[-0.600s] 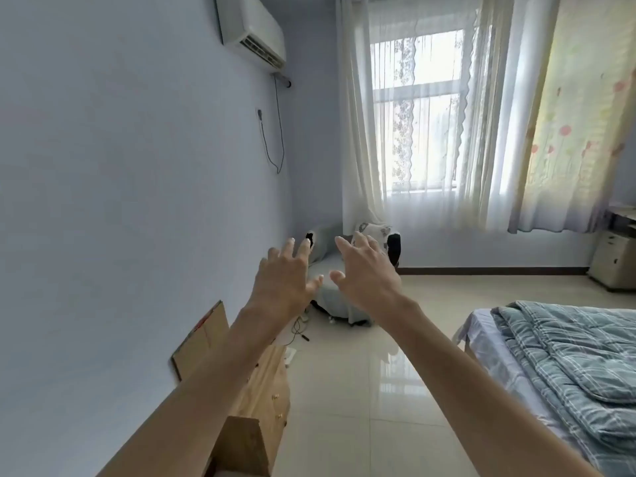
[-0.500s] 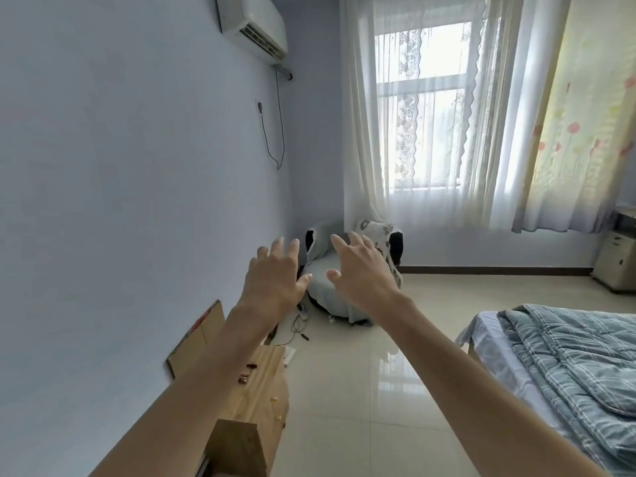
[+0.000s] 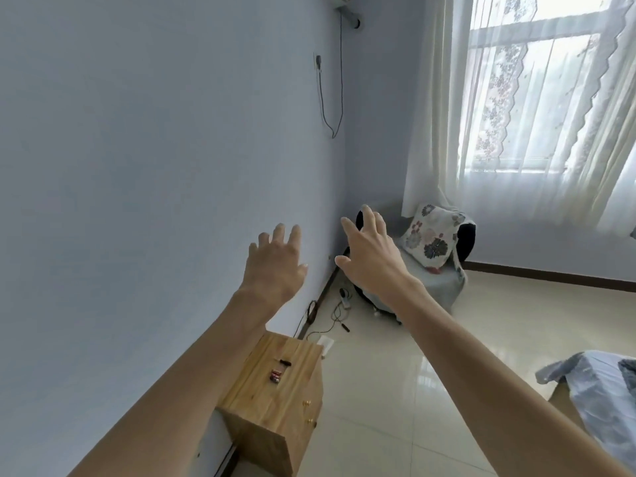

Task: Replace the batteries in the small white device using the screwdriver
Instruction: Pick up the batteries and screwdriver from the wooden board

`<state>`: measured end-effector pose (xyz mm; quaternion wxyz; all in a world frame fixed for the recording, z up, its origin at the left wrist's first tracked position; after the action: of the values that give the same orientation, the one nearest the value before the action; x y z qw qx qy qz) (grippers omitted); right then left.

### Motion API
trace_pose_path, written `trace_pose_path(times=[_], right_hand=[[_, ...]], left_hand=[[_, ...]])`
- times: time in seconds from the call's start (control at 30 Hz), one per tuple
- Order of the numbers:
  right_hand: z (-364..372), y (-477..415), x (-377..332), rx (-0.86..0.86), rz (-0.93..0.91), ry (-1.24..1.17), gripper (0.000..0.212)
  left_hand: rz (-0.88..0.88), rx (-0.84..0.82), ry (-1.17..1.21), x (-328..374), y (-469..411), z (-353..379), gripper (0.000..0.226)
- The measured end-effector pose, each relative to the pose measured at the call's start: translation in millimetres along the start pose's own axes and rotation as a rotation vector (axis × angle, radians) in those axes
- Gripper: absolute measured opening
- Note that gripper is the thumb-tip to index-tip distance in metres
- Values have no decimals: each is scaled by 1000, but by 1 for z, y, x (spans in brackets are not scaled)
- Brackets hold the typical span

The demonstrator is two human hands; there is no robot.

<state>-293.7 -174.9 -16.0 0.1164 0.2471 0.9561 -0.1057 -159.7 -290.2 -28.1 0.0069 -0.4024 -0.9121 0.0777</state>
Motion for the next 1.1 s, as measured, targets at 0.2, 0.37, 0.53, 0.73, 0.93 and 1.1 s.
trace_pose_path(times=[0.2, 0.37, 0.53, 0.73, 0.93, 1.1], right_hand=[[47, -120, 20, -56, -109, -29, 68], [96, -209, 25, -148, -218, -45, 64], [159, -274, 23, -281, -339, -66, 55], [252, -330, 23, -479, -409, -60, 61], [376, -382, 27, -641, -394, -44, 58], [489, -403, 44, -812, -349, -21, 49]], left_hand=[[-135, -29, 35, -26, -85, 49, 79], [-311, -67, 49, -49, -146, 87, 75], [-443, -141, 57, -77, -177, 141, 70], [-581, -266, 103, -119, -195, 233, 69], [-658, -386, 181, -158, -221, 347, 71], [-638, -533, 211, -170, -237, 463, 72]])
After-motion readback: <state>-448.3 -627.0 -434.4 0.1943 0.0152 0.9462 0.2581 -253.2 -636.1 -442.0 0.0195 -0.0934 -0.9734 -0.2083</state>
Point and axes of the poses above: each hand's wrist, its own y-axis away from the middle knuckle, its own z-axis out of the palm, x = y × z, the point moved 4 cm from there along -y, towards the middle knuckle, and after that the axes turned 12 degrees about -x, right-handed, at the moved point
